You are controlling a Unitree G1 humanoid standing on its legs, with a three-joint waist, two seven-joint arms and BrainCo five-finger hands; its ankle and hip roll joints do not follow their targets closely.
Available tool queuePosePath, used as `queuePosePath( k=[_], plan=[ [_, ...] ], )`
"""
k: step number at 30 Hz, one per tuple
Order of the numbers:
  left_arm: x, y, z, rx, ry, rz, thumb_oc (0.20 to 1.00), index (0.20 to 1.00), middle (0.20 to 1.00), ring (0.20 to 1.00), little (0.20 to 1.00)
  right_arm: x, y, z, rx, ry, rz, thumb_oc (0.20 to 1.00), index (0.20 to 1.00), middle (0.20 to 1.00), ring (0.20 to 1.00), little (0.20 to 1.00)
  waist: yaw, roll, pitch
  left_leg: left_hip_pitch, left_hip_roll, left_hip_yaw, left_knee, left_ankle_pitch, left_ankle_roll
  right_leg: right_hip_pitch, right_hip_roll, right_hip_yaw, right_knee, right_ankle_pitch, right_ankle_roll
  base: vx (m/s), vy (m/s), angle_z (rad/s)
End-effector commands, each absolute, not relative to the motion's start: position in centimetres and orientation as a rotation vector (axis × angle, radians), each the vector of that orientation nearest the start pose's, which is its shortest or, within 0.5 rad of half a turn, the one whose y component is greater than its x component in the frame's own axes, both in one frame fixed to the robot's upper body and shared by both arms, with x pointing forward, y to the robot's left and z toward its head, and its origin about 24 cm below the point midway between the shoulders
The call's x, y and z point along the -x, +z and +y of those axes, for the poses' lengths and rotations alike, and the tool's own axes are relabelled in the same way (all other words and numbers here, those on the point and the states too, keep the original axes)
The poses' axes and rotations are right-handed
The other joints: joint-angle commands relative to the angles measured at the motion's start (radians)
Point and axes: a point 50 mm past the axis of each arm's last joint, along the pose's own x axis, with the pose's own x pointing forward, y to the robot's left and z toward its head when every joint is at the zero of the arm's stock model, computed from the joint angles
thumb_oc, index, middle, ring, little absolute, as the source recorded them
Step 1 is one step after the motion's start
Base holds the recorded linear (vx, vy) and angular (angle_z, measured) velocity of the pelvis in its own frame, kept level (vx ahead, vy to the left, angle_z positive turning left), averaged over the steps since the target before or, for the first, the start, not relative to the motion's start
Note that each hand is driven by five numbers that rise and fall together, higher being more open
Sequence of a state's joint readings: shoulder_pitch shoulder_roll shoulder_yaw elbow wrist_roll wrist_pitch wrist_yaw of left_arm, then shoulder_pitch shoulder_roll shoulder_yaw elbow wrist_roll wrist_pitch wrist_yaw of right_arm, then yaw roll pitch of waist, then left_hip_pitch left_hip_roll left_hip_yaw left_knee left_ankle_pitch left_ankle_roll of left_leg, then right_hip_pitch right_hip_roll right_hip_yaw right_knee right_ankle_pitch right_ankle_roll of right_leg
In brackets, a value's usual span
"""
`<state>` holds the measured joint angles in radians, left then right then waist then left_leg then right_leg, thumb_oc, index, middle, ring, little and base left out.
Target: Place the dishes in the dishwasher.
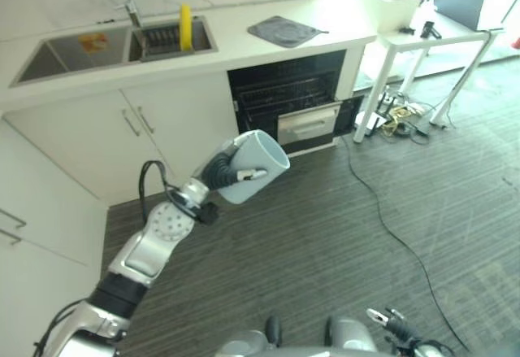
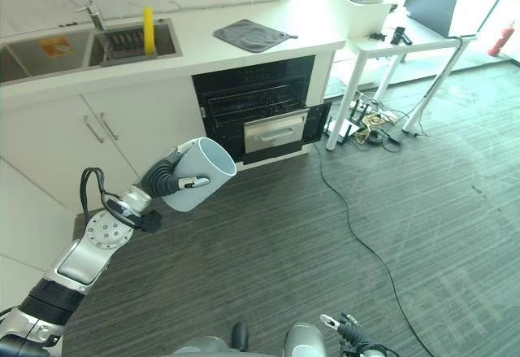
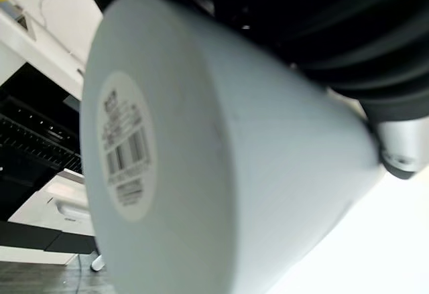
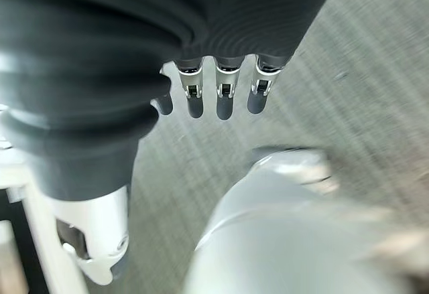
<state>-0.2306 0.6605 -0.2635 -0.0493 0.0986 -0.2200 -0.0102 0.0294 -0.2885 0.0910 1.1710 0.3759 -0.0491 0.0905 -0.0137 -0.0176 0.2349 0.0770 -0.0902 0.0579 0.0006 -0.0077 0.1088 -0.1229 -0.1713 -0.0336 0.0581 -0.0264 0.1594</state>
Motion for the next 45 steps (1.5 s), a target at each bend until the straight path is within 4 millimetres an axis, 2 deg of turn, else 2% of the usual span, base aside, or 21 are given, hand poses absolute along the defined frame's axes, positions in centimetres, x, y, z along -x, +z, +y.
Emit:
queuePosePath(
  k=[1, 4, 8, 12, 14, 15, 18, 20, 21, 24, 27, 29, 30, 36, 38, 39, 40, 41, 42, 43, 45],
  plan=[
    [-27.7, 16.4, 18.2, -0.727, -0.243, -0.572, 0.200, 0.200, 0.200, 0.200, 0.200, -9.4, -14.8, -27.1, -0.068, -0.309, 1.122, 1.000, 1.000, 1.000, 1.000, 1.000, -0.022, 0.016, 0.002, 0.103, 0.046, -0.075, 0.060, -0.195, -0.034, 0.009, 0.017, -0.026, 0.040, 0.121, 0.030, 0.34, -0.387, 0.02],
    [-27.5, 16.6, 18.1, -0.702, -0.227, -0.577, 0.200, 0.200, 0.200, 0.200, 0.200, -8.1, -15.0, -27.5, -0.067, -0.321, 1.162, 1.000, 1.000, 1.000, 1.000, 1.000, -0.024, 0.021, -0.018, 0.093, 0.101, -0.053, 0.093, -0.208, -0.067, 0.023, 0.039, -0.054, 0.068, 0.052, -0.001, 0.26, -0.356, 0.06],
    [-27.4, 16.7, 17.4, -0.690, -0.228, -0.585, 0.200, 0.200, 0.200, 0.200, 0.200, -8.7, -14.8, -27.8, -0.050, -0.307, 1.137, 1.000, 1.000, 1.000, 1.000, 1.000, -0.033, 0.024, -0.030, 0.080, 0.154, -0.054, 0.179, -0.232, -0.092, 0.013, 0.062, -0.074, 0.137, -0.017, -0.048, 0.21, -0.302, 0.33],
    [-27.4, 16.7, 17.0, -0.676, -0.234, -0.600, 0.200, 0.200, 0.200, 0.200, 0.200, -9.3, -14.4, -28.1, -0.004, -0.227, 1.121, 1.000, 1.000, 1.000, 1.000, 1.000, -0.028, 0.011, -0.023, -0.077, 0.194, 0.035, 0.480, -0.134, -0.109, 0.081, 0.072, -0.115, 0.123, -0.054, -0.101, 0.17, -0.281, 0.20],
    [-27.5, 16.7, 16.9, -0.673, -0.239, -0.603, 0.200, 0.200, 0.200, 0.200, 0.200, -9.4, -14.4, -28.2, 0.013, -0.212, 1.120, 1.000, 1.000, 1.000, 1.000, 1.000, -0.025, 0.012, -0.020, -0.121, 0.195, 0.056, 0.524, -0.129, -0.110, 0.101, 0.075, -0.134, 0.115, -0.061, -0.111, 0.12, -0.148, 0.32],
    [-27.5, 16.6, 16.8, -0.674, -0.235, -0.598, 0.200, 0.200, 0.200, 0.200, 0.200, -9.4, -14.4, -28.2, 0.025, -0.199, 1.122, 1.000, 1.000, 1.000, 1.000, 1.000, -0.020, 0.020, -0.015, -0.131, 0.178, 0.049, 0.518, -0.145, -0.106, 0.116, 0.084, -0.140, 0.112, -0.068, -0.112, 0.14, -0.076, 0.51],
    [-27.3, 16.4, 16.9, -0.679, -0.228, -0.595, 0.200, 0.200, 0.200, 0.200, 0.200, -9.6, -14.5, -27.7, -0.009, -0.204, 1.124, 1.000, 1.000, 1.000, 1.000, 1.000, 0.002, 0.033, -0.009, -0.132, 0.138, 0.030, 0.394, -0.105, -0.115, 0.151, 0.112, -0.138, 0.092, -0.081, -0.115, 0.19, -0.003, 0.32],
    [-27.1, 16.5, 16.9, -0.670, -0.222, -0.602, 0.200, 0.200, 0.200, 0.200, 0.200, -9.8, -14.6, -27.5, -0.001, -0.183, 1.128, 1.000, 1.000, 1.000, 1.000, 1.000, 0.016, 0.046, -0.004, -0.145, 0.159, 0.028, 0.262, -0.032, -0.149, 0.190, 0.126, -0.143, 0.063, -0.095, -0.114, 0.24, 0.120, 0.19],
    [-27.0, 16.6, 17.0, -0.658, -0.211, -0.603, 0.200, 0.200, 0.200, 0.200, 0.200, -9.9, -14.6, -27.1, 0.021, -0.163, 1.132, 1.000, 1.000, 1.000, 1.000, 1.000, 0.035, 0.060, 0.000, -0.178, 0.188, 0.021, 0.158, 0.039, -0.177, 0.228, 0.132, -0.142, 0.034, -0.105, -0.110, 0.26, 0.164, 0.32],
    [-26.7, 16.3, 17.6, -0.641, -0.190, -0.586, 0.200, 0.200, 0.200, 0.200, 0.200, -10.0, -14.7, -26.9, 0.049, -0.145, 1.137, 1.000, 1.000, 1.000, 1.000, 1.000, 0.052, 0.070, 0.009, -0.210, 0.235, 0.041, 0.053, 0.110, -0.197, 0.272, 0.124, -0.145, -0.001, -0.109, -0.106, 0.25, 0.204, 0.03],
    [-26.7, 16.2, 17.8, -0.622, -0.187, -0.588, 0.200, 0.200, 0.200, 0.200, 0.200, -9.8, -14.7, -27.0, 0.057, -0.156, 1.142, 1.000, 1.000, 1.000, 1.000, 1.000, 0.052, 0.074, 0.007, -0.226, 0.258, 0.119, 0.051, 0.114, -0.201, 0.280, 0.094, -0.202, -0.007, -0.113, -0.097, 0.20, 0.266, -0.05],
    [-26.3, 15.9, 17.8, -0.632, -0.202, -0.582, 0.200, 0.200, 0.200, 0.200, 0.200, -9.8, -14.6, -27.3, 0.046, -0.196, 1.150, 1.000, 1.000, 1.000, 1.000, 1.000, 0.073, 0.074, 0.010, -0.215, 0.235, 0.088, 0.052, 0.095, -0.204, 0.290, 0.073, -0.209, 0.008, -0.127, -0.087, 0.25, 0.401, 0.00],
    [-26.1, 15.8, 17.6, -0.656, -0.224, -0.587, 0.200, 0.200, 0.200, 0.200, 0.200, -9.6, -14.7, -27.5, -0.001, -0.242, 1.152, 1.000, 1.000, 1.000, 1.000, 1.000, 0.090, 0.070, 0.004, -0.216, 0.199, 0.059, 0.081, 0.059, -0.190, 0.298, 0.048, -0.210, 0.032, -0.138, -0.072, 0.23, 0.396, -0.01],
    [-26.0, 16.0, 16.7, -0.665, -0.297, -0.606, 0.200, 0.200, 0.200, 0.200, 0.200, -9.2, -14.9, -26.9, -0.086, -0.290, 1.111, 1.000, 1.000, 1.000, 1.000, 1.000, 0.108, 0.056, -0.016, -0.242, 0.127, 0.014, 0.149, 0.003, -0.140, 0.323, 0.000, -0.200, 0.109, -0.171, -0.051, 0.16, 0.219, -0.10],
    [-26.3, 15.6, 16.1, -0.674, -0.356, -0.586, 0.200, 0.200, 0.200, 0.200, 0.200, -8.9, -15.0, -26.5, -0.140, -0.333, 1.091, 1.000, 1.000, 1.000, 1.000, 1.000, 0.100, 0.042, -0.022, -0.214, 0.085, 0.021, 0.149, -0.016, -0.094, 0.316, -0.045, -0.194, 0.223, -0.129, -0.024, 0.27, 0.320, 0.38],
    [-26.5, 15.2, 15.5, -0.677, -0.400, -0.567, 0.200, 0.200, 0.200, 0.200, 0.200, -9.1, -14.9, -26.3, -0.125, -0.319, 1.061, 1.000, 1.000, 1.000, 1.000, 1.000, 0.080, 0.040, -0.027, -0.177, 0.047, 0.016, 0.135, -0.040, -0.049, 0.267, -0.067, -0.167, 0.375, -0.047, -0.011, 0.32, 0.418, 0.40],
    [-26.8, 14.7, 15.4, -0.689, -0.402, -0.549, 0.200, 0.200, 0.200, 0.200, 0.200, -9.4, -14.7, -26.0, -0.070, -0.241, 1.022, 1.000, 1.000, 1.000, 1.000, 1.000, 0.061, 0.057, -0.025, -0.131, 0.038, 0.008, 0.112, -0.051, -0.024, 0.201, -0.074, -0.160, 0.520, 0.018, -0.009, 0.44, 0.438, 0.59],
    [-27.1, 14.0, 16.1, -0.692, -0.372, -0.533, 0.200, 0.200, 0.200, 0.200, 0.200, -10.1, -14.5, -25.3, -0.037, -0.181, 0.973, 1.000, 1.000, 1.000, 1.000, 1.000, 0.035, 0.061, -0.007, -0.055, 0.033, 0.018, 0.075, -0.070, -0.008, 0.100, -0.047, -0.145, 0.585, 0.011, -0.017, 0.35, 0.247, 0.49],
    [-27.1, 14.0, 16.2, -0.689, -0.366, -0.533, 0.200, 0.200, 0.200, 0.200, 0.200, -10.1, -14.5, -25.3, -0.054, -0.193, 0.972, 1.000, 1.000, 1.000, 1.000, 1.000, 0.029, 0.060, -0.003, -0.044, 0.034, 0.019, 0.070, -0.072, -0.008, 0.088, -0.029, -0.145, 0.576, -0.002, -0.018, 0.33, 0.018, 0.24],
    [-27.1, 14.1, 16.4, -0.690, -0.353, -0.538, 0.200, 0.200, 0.200, 0.200, 0.200, -10.2, -14.4, -25.5, -0.097, -0.229, 0.981, 1.000, 1.000, 1.000, 1.000, 1.000, 0.007, 0.050, 0.009, -0.016, 0.032, 0.021, 0.058, -0.087, -0.008, 0.057, 0.027, -0.140, 0.476, -0.020, -0.018, 0.18, -0.110, -0.09],
    [-27.4, 14.6, 16.4, -0.702, -0.340, -0.544, 0.200, 0.200, 0.200, 0.200, 0.200, -9.8, -14.5, -26.1, -0.114, -0.268, 1.007, 1.000, 1.000, 1.000, 1.000, 1.000, -0.008, 0.034, 0.019, 0.010, 0.031, 0.024, 0.061, -0.113, -0.013, 0.028, 0.034, -0.155, 0.296, -0.003, -0.014, 0.25, -0.188, 0.01]
  ],
)
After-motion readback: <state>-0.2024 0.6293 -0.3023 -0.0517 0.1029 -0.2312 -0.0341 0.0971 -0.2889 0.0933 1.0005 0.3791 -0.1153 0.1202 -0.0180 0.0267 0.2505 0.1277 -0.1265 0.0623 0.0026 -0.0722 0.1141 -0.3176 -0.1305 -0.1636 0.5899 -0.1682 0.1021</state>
